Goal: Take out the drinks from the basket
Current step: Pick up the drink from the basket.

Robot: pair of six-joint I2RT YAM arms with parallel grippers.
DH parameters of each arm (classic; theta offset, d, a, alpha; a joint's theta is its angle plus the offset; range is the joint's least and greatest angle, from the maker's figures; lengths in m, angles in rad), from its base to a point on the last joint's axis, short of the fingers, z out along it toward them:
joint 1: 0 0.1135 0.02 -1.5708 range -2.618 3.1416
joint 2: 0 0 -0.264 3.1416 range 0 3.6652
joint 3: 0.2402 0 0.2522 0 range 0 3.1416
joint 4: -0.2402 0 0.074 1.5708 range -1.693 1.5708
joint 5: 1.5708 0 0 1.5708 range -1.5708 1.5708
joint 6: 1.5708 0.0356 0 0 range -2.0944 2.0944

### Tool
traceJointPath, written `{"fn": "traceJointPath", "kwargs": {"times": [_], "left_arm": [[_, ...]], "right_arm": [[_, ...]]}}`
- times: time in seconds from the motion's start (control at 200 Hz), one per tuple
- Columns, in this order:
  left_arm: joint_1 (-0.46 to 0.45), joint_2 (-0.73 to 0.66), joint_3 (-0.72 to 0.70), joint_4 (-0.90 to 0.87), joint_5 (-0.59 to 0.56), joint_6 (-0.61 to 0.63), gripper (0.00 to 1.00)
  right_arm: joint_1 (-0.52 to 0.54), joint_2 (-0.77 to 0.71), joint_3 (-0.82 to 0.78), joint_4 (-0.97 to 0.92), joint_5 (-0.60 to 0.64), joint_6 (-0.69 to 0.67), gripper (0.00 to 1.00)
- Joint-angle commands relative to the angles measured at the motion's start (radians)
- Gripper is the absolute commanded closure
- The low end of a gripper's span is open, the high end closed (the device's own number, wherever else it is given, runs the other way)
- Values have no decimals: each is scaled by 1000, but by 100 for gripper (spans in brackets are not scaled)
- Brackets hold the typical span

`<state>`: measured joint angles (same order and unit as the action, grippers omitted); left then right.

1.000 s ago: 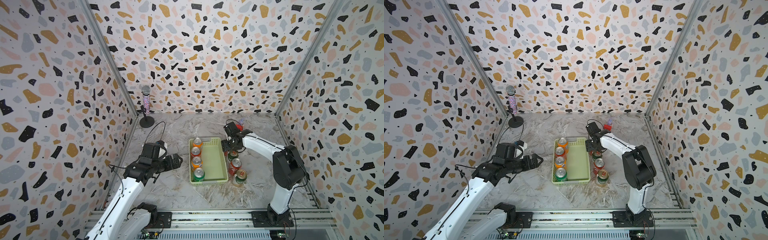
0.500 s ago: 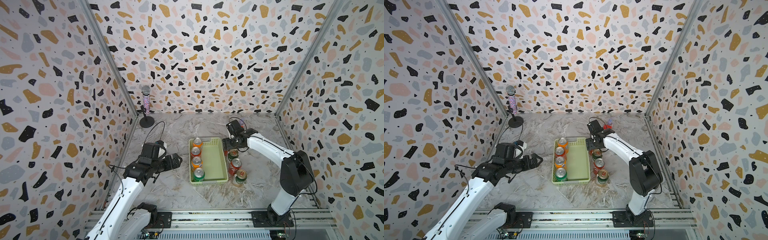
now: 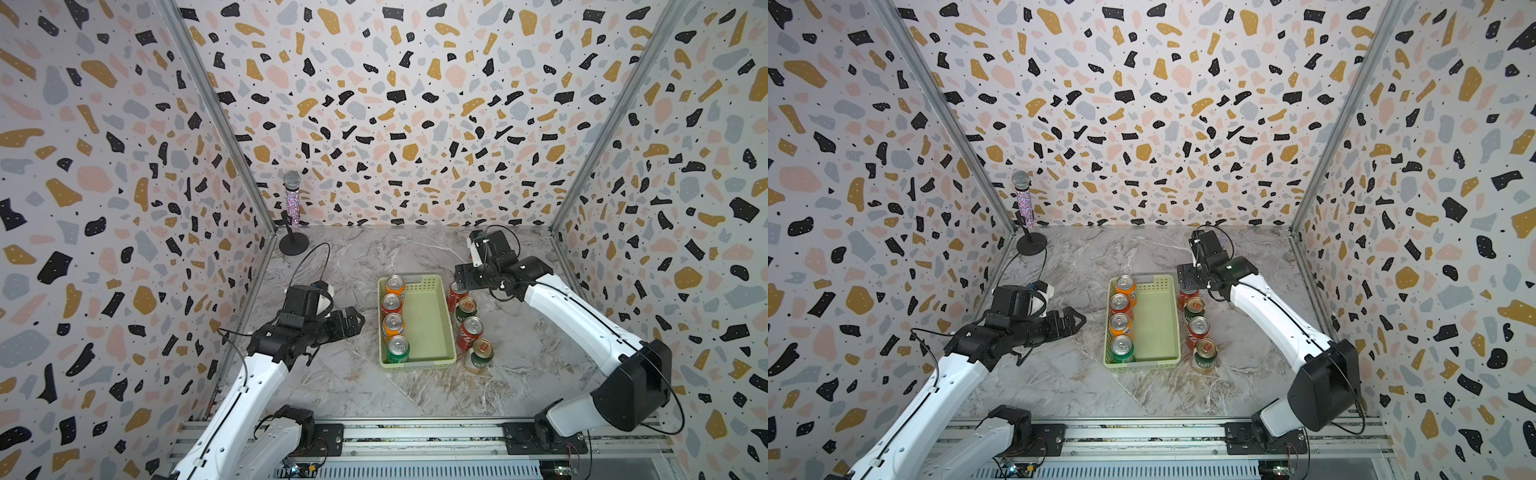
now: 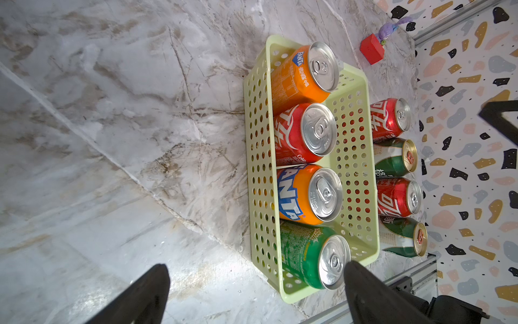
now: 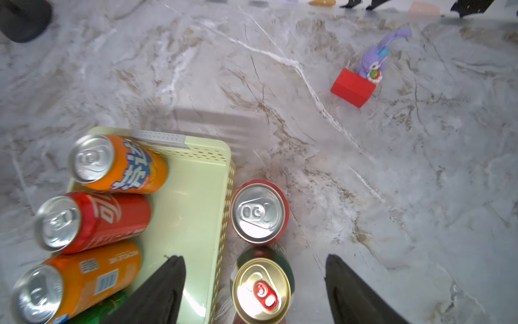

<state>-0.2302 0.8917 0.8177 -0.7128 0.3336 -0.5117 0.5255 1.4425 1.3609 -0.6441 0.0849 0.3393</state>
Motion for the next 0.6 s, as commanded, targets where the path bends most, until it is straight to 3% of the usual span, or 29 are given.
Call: {"fn": "traceJointPath", "kwargs": {"times": [0.0,0.476,0.596], "left_arm": [[5,5,9,27,17,5,0],[6,19,53,-33,-59,87,0],[8,18,71,-67,-120,119,0]], "right_arm": [[-1,-61,4,-32,-67,-17,17],[1,-67,-48,48,-301,4,20],[7,-52,-50,64,-292,30,20]]}}
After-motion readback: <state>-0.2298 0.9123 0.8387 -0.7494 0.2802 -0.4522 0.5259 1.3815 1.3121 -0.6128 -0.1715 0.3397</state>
